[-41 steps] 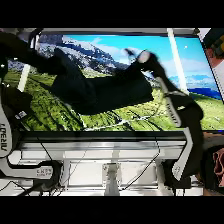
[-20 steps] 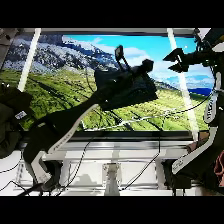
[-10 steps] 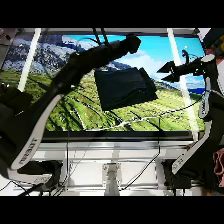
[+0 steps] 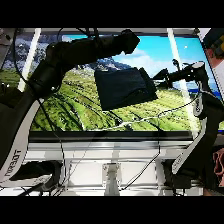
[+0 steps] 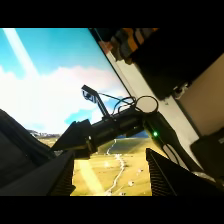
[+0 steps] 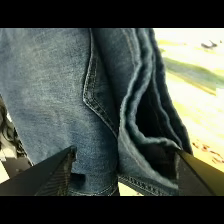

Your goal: Fold the clothes and pants, and hang the long-sleeved shirts on hangers.

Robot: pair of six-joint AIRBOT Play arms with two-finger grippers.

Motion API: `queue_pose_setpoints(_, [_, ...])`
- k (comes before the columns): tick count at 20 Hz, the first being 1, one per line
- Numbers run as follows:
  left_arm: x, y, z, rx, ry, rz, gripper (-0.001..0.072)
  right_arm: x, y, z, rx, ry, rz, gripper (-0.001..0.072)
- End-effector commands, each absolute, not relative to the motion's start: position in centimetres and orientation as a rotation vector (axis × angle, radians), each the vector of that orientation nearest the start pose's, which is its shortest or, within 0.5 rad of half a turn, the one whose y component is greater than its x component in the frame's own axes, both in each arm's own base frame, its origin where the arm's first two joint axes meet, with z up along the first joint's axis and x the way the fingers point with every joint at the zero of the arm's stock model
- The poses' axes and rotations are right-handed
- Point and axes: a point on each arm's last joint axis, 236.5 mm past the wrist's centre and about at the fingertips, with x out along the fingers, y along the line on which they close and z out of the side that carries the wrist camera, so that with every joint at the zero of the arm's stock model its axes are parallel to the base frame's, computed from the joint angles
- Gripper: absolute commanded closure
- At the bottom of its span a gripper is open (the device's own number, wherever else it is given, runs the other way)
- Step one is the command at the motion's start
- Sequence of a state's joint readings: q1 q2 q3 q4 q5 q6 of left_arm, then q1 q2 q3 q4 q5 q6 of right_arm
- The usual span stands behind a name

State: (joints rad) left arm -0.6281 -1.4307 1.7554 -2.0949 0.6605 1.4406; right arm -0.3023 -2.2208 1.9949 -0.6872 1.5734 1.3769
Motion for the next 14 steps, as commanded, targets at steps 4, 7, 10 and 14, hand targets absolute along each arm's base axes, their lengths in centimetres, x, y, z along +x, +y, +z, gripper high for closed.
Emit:
queue_pose_setpoints(4, [39.7,-39.5,29.3,-0.452,0.545,-0.857,0.0204,50.6,5.2,-9.4,0.862,1.487,0.609,0.0025])
queue_pose_setpoints(7, [39.6,-39.6,29.3,-0.451,0.546,-0.86,0.0205,50.8,7.3,-8.4,0.892,1.468,0.683,0.0032])
queue_pose_setpoints(10, [39.6,-39.7,29.3,-0.45,0.547,-0.86,0.0205,50.9,9.6,-7.3,0.897,1.45,0.758,0.0032])
queue_pose_setpoints(14, [39.6,-39.7,29.2,-0.45,0.548,-0.86,0.0205,50.5,12.5,-7.9,0.838,1.478,0.775,0.0032])
